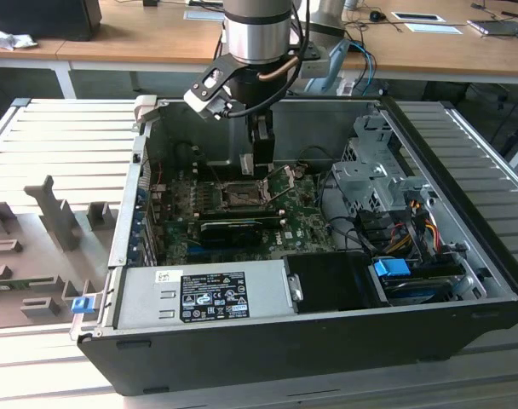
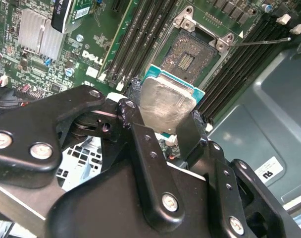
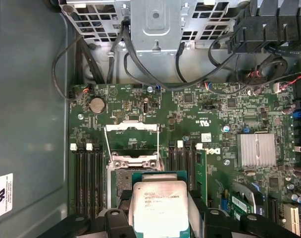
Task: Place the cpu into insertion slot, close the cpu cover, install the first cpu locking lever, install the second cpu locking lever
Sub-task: 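Place the cpu into insertion slot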
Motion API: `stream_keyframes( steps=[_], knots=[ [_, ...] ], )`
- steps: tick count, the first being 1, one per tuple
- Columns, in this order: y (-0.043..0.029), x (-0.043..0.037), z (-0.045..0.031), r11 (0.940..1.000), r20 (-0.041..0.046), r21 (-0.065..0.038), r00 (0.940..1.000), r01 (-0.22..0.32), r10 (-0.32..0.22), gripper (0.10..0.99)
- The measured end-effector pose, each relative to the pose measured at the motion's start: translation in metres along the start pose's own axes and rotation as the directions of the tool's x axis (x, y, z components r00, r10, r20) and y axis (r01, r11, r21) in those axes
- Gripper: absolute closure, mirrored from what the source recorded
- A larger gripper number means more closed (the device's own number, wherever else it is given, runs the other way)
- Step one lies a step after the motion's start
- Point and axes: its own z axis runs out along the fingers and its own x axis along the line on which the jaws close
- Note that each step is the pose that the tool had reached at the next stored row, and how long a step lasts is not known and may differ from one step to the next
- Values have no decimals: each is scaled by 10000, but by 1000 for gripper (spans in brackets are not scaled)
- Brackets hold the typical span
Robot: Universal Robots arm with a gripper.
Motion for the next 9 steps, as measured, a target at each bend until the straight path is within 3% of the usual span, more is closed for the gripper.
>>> stream_keyframes(
  steps=[2,6,9],
  knots=[
    [-3,0,17,10000,0,0,10000,-1,1,557],
    [-31,-3,160,10000,0,0,10000,-1,1,557],
    [-46,-4,211,10000,-1,0,10000,0,0,557]
  ],
)
